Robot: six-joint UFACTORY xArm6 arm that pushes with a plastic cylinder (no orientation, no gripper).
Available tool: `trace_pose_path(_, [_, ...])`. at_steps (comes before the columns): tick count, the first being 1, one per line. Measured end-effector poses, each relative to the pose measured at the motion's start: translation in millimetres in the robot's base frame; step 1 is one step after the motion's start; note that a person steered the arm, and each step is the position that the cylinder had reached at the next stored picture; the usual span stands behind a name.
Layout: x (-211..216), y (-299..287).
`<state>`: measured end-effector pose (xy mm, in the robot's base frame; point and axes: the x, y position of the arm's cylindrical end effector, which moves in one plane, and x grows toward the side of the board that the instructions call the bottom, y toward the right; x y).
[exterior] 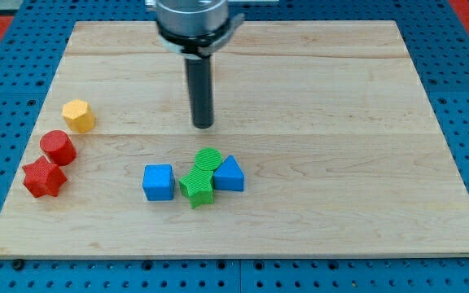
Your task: Move the yellow heart towards the centre of the board
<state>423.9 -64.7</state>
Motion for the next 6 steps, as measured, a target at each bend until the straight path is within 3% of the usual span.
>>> trace_pose_path(2, [-92,-69])
trace_pose_path(3, [-145,-44])
trace_pose_path(4, [-154,-1])
trace_pose_path(5, [-112,-1])
trace_pose_path(6, [-76,36])
